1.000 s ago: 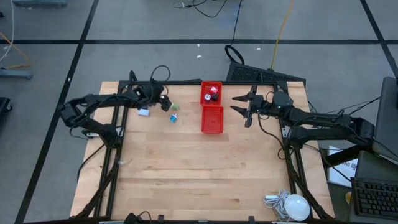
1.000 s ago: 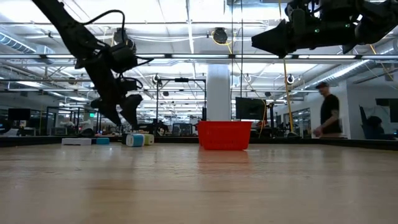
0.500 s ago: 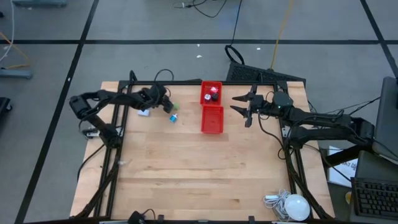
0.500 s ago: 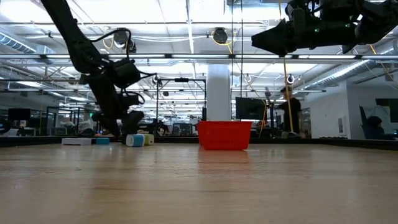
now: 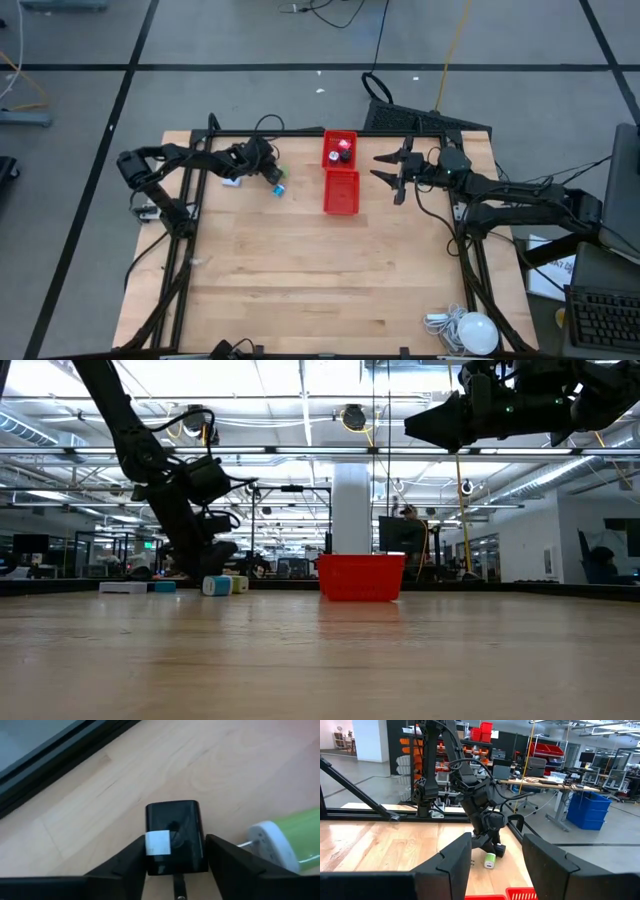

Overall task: Pick & Place Office items
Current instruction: Put the black charger adapter into the top red basket

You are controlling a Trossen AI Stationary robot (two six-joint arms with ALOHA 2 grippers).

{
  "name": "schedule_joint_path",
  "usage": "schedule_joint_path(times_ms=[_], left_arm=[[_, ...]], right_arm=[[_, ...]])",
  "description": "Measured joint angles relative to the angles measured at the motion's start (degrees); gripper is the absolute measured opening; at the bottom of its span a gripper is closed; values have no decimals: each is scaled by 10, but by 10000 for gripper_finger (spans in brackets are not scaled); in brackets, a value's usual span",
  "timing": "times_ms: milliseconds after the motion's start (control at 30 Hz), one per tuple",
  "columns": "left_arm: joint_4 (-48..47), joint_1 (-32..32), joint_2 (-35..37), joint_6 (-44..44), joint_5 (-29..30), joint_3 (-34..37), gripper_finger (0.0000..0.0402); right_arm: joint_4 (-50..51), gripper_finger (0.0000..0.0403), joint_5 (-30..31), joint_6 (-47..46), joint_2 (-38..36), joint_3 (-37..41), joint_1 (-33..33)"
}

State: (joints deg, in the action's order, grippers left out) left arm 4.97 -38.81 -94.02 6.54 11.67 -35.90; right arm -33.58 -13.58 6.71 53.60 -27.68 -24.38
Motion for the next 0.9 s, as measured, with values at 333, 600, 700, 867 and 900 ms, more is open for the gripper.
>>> schedule_joint_path(times_ms=[333, 600, 700, 867, 900], left_arm=[[-21, 25, 52, -6, 9, 3, 147], [-57, 80, 160, 15, 3, 2, 154], [-33, 114, 196, 20, -26, 2, 153], [49, 170, 226, 59, -91, 2, 149], [64, 180, 228, 68, -111, 2, 149]], right_arm=[[7, 164, 0, 0, 0, 0, 0], [15, 164, 2, 0, 1, 0, 0], [11, 164, 2, 0, 10, 0, 0], [-26, 164, 1, 0, 52, 0, 8], [-35, 164, 0, 3, 64, 0, 12]])
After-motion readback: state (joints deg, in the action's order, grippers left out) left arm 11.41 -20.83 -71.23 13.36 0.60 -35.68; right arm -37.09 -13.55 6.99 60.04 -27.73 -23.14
